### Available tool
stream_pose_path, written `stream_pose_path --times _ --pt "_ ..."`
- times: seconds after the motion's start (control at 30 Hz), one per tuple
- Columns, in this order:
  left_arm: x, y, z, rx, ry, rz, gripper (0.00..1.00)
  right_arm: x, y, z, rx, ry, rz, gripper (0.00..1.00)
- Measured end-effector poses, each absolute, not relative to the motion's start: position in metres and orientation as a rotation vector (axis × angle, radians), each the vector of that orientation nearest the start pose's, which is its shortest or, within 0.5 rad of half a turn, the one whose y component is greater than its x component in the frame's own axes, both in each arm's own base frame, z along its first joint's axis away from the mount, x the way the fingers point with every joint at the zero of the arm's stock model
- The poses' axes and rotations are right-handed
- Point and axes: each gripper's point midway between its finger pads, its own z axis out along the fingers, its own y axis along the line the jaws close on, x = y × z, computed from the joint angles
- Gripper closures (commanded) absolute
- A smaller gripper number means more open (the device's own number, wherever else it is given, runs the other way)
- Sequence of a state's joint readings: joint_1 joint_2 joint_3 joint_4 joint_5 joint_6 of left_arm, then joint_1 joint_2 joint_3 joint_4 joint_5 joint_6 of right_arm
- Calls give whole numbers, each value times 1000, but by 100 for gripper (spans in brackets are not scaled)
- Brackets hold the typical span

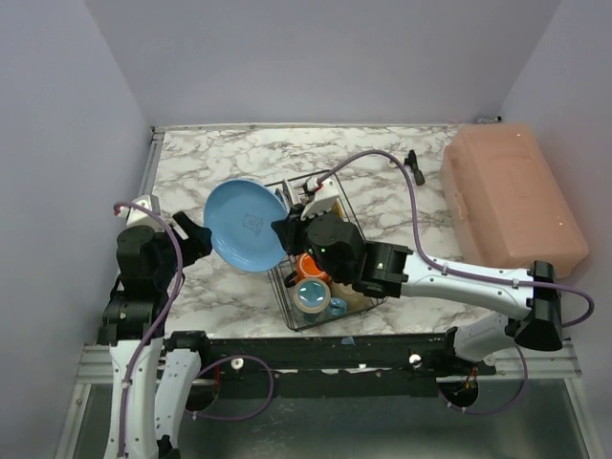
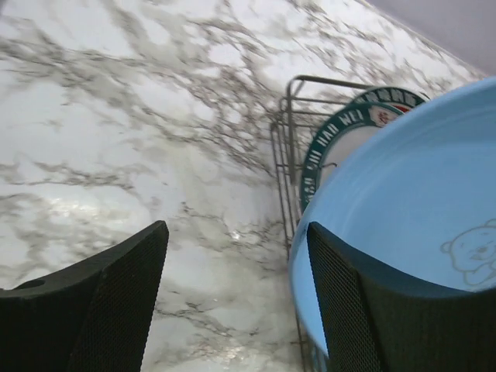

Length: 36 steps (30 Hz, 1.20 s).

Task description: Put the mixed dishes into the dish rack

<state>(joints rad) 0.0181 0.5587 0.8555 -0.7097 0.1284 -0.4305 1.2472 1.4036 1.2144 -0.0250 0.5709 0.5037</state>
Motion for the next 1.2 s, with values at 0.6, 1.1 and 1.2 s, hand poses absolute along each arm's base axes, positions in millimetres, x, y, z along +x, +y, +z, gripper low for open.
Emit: stream_pose_path --times 0.6,1.1,1.2 --pt "196 29 251 -606 1845 -41 5 243 386 270 -216 1852 -70 100" --pt "196 28 249 -600 1852 -42 6 260 406 244 -288 1777 -393 100" --pt "196 28 249 -600 1852 -42 6 260 404 245 -287 1768 -405 100"
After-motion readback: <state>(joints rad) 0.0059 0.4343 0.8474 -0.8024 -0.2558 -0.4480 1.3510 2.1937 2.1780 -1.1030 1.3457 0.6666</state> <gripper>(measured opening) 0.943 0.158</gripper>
